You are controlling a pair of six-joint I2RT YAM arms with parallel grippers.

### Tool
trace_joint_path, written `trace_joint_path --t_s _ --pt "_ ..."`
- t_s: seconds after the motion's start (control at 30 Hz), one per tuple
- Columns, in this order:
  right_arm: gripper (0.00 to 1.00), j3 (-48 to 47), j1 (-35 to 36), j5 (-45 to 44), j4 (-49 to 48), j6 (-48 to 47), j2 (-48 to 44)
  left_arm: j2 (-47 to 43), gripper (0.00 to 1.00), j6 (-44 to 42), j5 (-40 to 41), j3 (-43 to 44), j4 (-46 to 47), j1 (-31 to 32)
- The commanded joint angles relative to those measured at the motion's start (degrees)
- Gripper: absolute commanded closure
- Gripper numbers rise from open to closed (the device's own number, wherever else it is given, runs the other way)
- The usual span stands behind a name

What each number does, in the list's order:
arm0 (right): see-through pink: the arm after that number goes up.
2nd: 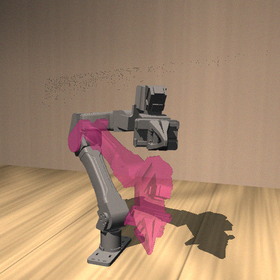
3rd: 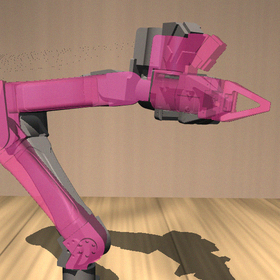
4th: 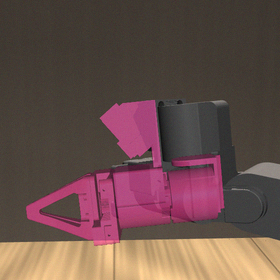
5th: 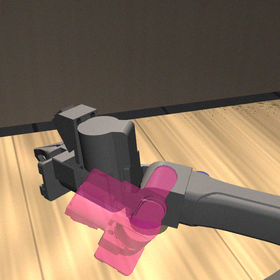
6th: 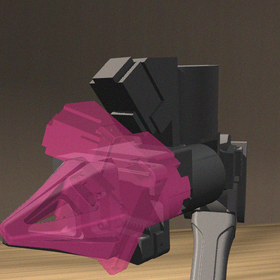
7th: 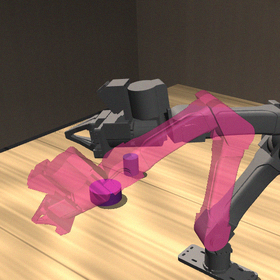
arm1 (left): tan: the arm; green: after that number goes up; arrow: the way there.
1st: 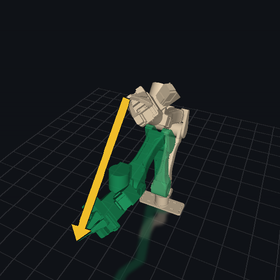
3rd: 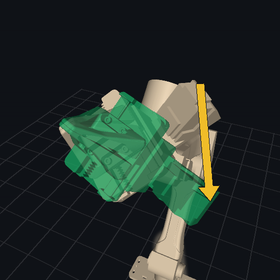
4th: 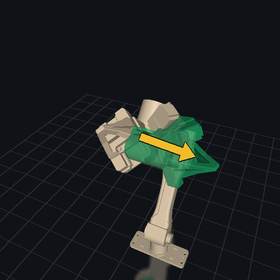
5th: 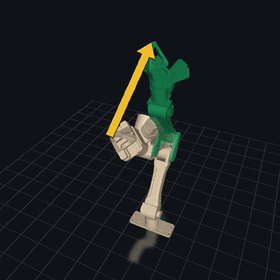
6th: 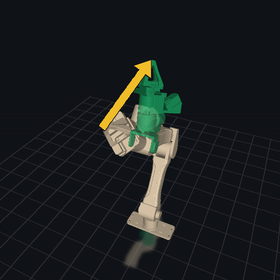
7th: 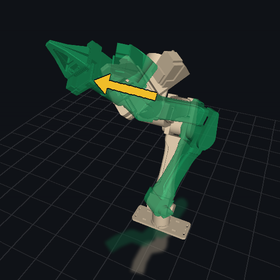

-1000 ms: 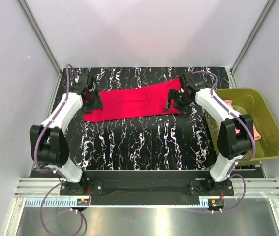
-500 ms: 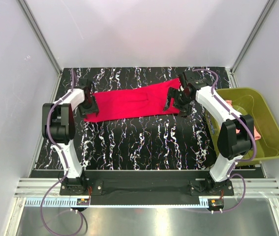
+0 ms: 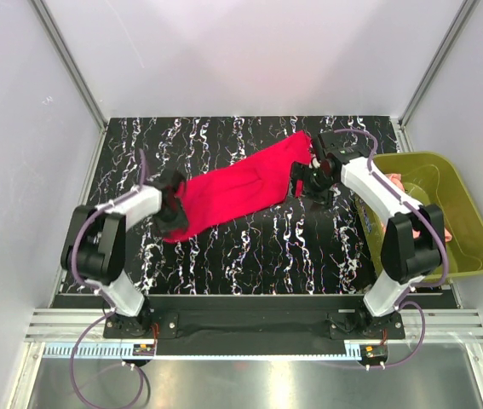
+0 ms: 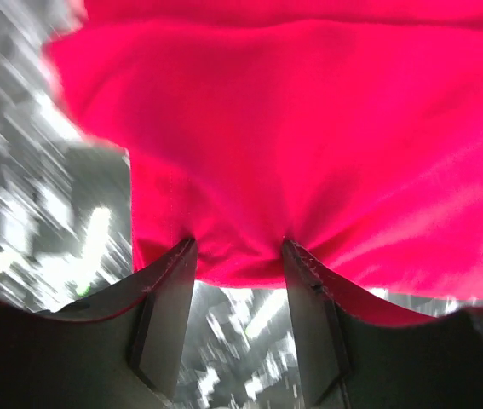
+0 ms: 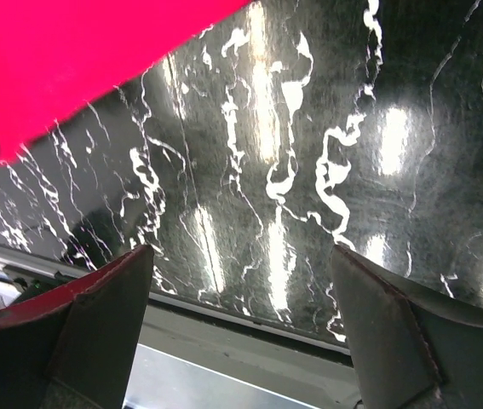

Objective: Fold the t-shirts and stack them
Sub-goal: Fold the tshirt

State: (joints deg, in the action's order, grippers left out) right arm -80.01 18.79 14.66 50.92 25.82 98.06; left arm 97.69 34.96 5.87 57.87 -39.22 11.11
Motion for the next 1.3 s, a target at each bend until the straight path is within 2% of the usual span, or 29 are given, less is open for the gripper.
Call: trace_joint_path --t_s 0.0,0.1,0.13,0.23,0.33,0.43,0.57,0.67,0.8,0.93,1.23,1.27 --pt "0.08 2.0 0.5 0.4 0.2 -2.4 -5.9 -1.8 0.49 9.4 -8.2 -11.3 -4.5 8.0" --pt "0.07 3.3 0.5 -0.9 -0.3 -2.2 -6.7 -10.6 0.49 17.8 -13.2 -15.5 -2.0 20.4" --pt "0.07 3.3 0.4 -2.4 -0.2 -1.2 -6.0 -11.8 0.48 21.8 -14.0 -15.4 -1.7 27.5" --pt "0.07 1.8 0.4 -4.4 0.8 1.2 -3.8 -15.2 0.44 25.9 -15.5 -11.3 -1.4 38.3" --pt "0.07 -1.8 0.4 -8.5 2.3 4.0 -0.6 -19.9 0.34 23.9 -13.5 -5.7 -0.9 42.8" --pt "0.06 -7.1 0.4 -12.4 3.0 5.8 3.5 -22.9 0.26 17.8 -10.2 -1.2 -4.2 41.8" --pt "0.05 -15.4 0.5 -17.5 4.6 7.5 11.0 -23.9 0.25 8.5 -6.1 8.9 -11.7 38.3" --pt "0.05 -24.8 1.2 -20.7 6.8 8.8 18.8 -26.4 0.25 2.2 -1.1 11.7 -15.1 36.2" --pt "0.05 -33.5 2.5 -25.4 8.0 9.5 27.6 -31.8 0.24 -4.4 -0.2 9.5 -15.4 30.9" --pt "0.05 -41.2 4.0 -26.6 8.3 8.0 35.9 -37.9 0.23 -8.8 -2.3 5.8 -16.1 23.6" --pt "0.06 -59.1 7.4 -25.5 6.7 -0.7 53.8 -45.3 0.21 -11.8 -2.7 2.3 -18.5 21.5" --pt "0.05 -64.3 7.3 -24.6 7.2 -1.7 55.6 -45.7 0.21 -11.8 -2.8 2.1 -18.9 21.3"
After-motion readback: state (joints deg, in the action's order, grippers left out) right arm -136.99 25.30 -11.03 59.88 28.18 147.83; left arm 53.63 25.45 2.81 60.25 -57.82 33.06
